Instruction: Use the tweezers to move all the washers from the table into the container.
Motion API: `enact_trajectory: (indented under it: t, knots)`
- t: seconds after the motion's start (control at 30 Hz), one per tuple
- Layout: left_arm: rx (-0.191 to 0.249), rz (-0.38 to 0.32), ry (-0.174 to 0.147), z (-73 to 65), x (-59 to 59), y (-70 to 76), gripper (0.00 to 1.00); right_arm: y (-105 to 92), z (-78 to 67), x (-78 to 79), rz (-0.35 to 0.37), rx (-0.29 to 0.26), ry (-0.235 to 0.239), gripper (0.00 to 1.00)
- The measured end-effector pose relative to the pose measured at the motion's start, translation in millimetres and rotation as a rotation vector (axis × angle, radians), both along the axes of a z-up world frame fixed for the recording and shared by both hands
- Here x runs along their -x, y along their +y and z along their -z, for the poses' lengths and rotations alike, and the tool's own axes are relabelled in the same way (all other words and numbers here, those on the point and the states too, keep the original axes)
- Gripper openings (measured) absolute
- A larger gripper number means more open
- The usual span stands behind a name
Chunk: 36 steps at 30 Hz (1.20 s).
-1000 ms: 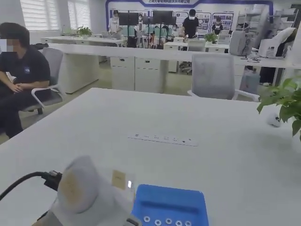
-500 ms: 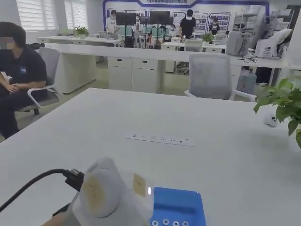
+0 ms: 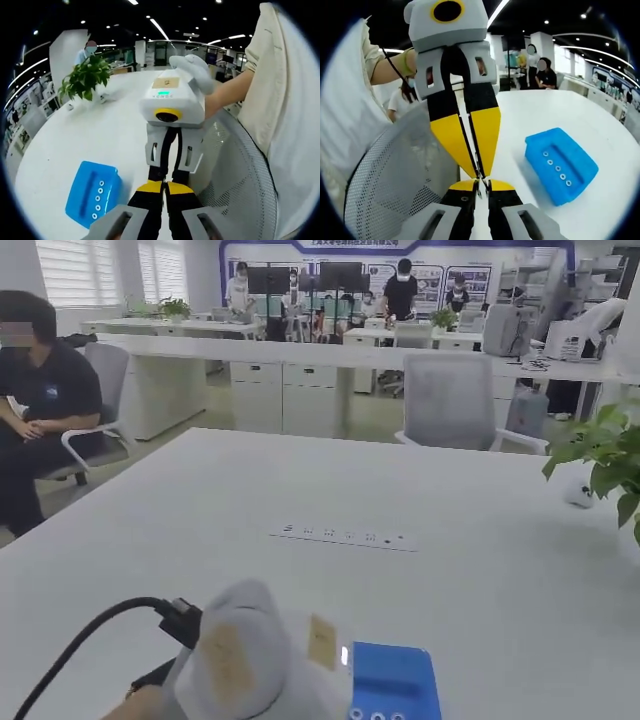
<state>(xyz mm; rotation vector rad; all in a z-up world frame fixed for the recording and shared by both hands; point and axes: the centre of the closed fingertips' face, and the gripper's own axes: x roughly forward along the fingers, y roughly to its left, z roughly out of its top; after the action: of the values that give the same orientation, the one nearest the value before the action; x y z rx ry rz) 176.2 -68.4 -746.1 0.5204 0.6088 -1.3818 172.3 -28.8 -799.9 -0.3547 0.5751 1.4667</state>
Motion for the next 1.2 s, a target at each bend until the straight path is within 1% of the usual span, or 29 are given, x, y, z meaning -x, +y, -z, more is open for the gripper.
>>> enact_trajectory:
  t: [0.17,0.33,0.37,0.53,0.63,0.87,1.0,1.2]
  knots:
    - [0.011,-0.019,-0.005,-3.8,-5.1,3.1,0.00,-1.6,-0.8,-5.0,0.024,-0.019,0.017,0.06]
    - [0.022,-0.030,-0.003,-5.2,-6.1,3.7,0.00,-3.9,1.0,-7.4,0.043,-0.029,0.033,0.06]
    - [0.022,-0.029,-0.007,-5.2,-6.7,3.9,0.00,-4.8,2.2,-8.0,0.049,-0.028,0.035,0.06]
    - [0.029,-0.033,-0.005,-4.0,-7.1,5.0,0.00,-8.2,5.3,-9.6,0.061,-0.017,0.038,0.07]
    - [0.032,-0.037,-0.002,-2.5,-7.3,5.8,0.00,-11.1,6.8,-11.5,0.068,-0.006,0.027,0.07]
    - [0.019,-0.038,-0.005,2.9,-9.2,10.3,0.00,-16.7,10.8,-16.7,0.095,0.009,0.025,0.08]
    - [0.028,-0.044,0.002,5.5,-10.7,11.6,0.00,-18.1,12.0,-17.9,0.097,0.021,0.018,0.08]
    - [0.015,-0.038,0.000,10.7,-10.5,14.2,0.00,-18.5,16.1,-18.0,0.097,0.034,0.019,0.08]
